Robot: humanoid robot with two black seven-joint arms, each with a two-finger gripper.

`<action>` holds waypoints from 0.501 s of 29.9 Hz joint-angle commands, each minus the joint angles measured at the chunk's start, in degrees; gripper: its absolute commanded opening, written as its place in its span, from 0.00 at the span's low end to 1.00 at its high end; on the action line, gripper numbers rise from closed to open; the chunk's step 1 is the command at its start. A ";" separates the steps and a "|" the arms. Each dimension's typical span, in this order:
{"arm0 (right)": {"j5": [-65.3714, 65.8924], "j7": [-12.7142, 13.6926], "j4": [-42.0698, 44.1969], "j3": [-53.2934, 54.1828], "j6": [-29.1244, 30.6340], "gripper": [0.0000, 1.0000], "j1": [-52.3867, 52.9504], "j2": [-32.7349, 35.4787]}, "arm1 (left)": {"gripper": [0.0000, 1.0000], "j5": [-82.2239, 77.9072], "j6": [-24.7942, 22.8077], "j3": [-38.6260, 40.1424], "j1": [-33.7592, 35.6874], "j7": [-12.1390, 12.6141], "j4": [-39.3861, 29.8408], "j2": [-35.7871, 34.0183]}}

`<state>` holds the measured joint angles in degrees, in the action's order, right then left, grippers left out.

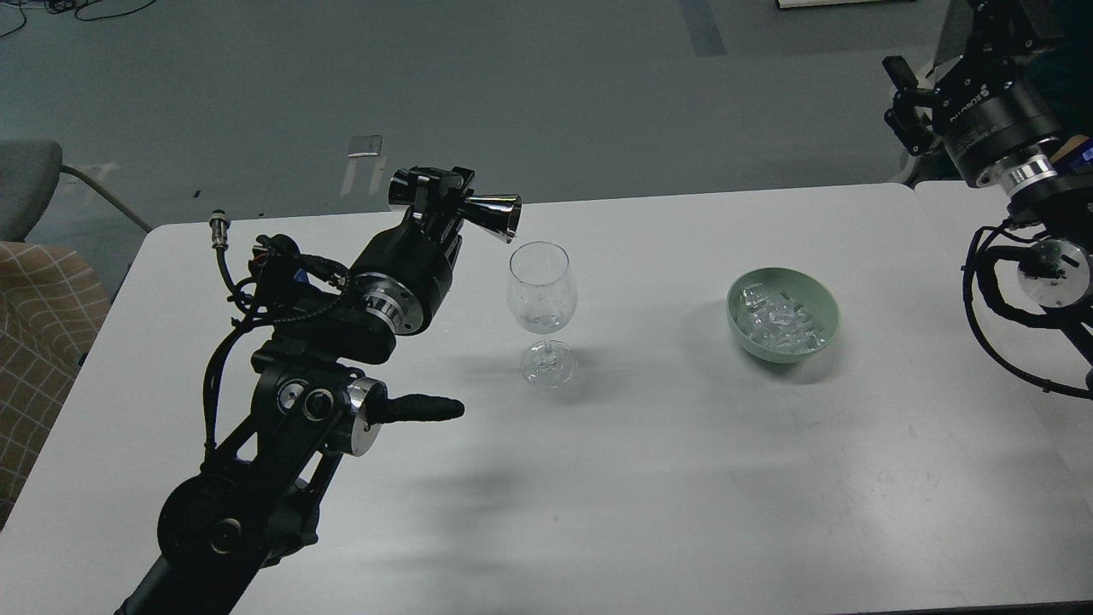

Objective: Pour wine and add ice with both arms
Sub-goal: 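Turn the jigger upright and pull it back from the glass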

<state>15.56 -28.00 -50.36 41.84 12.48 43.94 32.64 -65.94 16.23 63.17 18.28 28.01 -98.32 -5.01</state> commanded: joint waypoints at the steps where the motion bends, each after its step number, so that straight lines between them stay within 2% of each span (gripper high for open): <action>1: 0.00 0.00 -0.09 0.00 0.00 1.00 0.00 0.05 | 0.00 11.86 0.21 5.46 -1.05 -0.01 -0.56 0.26; 8: 0.00 0.00 -0.09 0.00 0.00 1.00 0.00 -0.21 | 0.01 39.79 -0.75 20.91 -5.00 -0.01 -0.56 0.35; 11: 0.00 0.00 -0.09 0.00 0.00 1.00 0.00 -0.30 | 0.03 49.65 -3.29 26.98 -9.38 -0.01 -0.12 0.44; 15: 0.00 0.00 -0.09 0.00 0.00 1.00 -0.09 -0.30 | 0.07 55.21 -7.95 30.42 -14.23 -0.58 1.54 0.79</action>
<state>15.56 -28.00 -50.47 41.84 12.48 43.94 32.35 -15.11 11.74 91.19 7.36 27.86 -98.10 -4.51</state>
